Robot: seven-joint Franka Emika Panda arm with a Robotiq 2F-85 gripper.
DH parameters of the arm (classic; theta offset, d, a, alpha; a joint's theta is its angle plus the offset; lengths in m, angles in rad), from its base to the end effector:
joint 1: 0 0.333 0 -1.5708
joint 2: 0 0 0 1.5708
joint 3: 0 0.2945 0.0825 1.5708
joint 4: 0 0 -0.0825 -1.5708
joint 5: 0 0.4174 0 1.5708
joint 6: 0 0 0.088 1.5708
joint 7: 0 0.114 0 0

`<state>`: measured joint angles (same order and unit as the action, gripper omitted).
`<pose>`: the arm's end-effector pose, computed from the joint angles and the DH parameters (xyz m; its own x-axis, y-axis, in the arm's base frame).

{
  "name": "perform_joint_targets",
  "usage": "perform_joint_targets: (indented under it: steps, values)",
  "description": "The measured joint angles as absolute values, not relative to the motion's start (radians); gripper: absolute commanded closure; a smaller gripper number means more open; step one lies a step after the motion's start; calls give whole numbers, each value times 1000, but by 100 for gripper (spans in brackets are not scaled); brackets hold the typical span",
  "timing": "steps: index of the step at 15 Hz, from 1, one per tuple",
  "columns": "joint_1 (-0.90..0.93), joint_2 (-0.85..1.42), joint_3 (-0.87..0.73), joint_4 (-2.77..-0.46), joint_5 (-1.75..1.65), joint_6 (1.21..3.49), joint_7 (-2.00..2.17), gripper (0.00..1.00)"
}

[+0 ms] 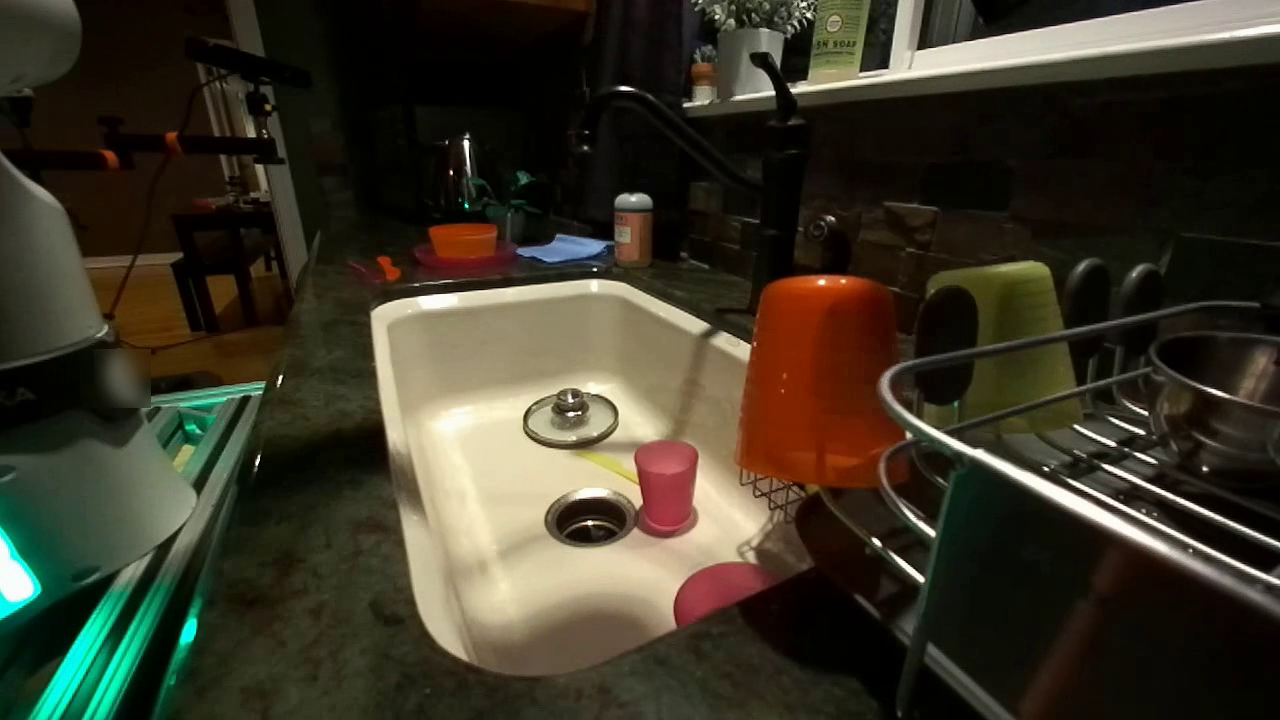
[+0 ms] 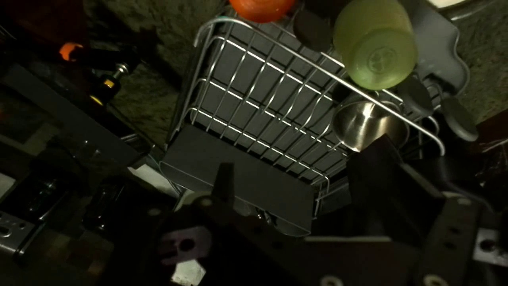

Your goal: Put the yellow cup on the dishrack.

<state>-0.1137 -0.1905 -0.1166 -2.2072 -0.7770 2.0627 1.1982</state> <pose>0.5142 -0.1642 0.4360 0.4828 -0.6827 0.5485 -0.8756 -0.3864 0.2897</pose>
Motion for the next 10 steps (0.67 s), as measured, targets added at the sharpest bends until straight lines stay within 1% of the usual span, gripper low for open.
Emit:
perform_joint_targets:
  steps: [6, 10]
  values:
    - [-135, -267, -129, -2201, -635, 2037, 978, 0]
    - [-140, -308, -157, -2213, -464, 2091, 758, 0]
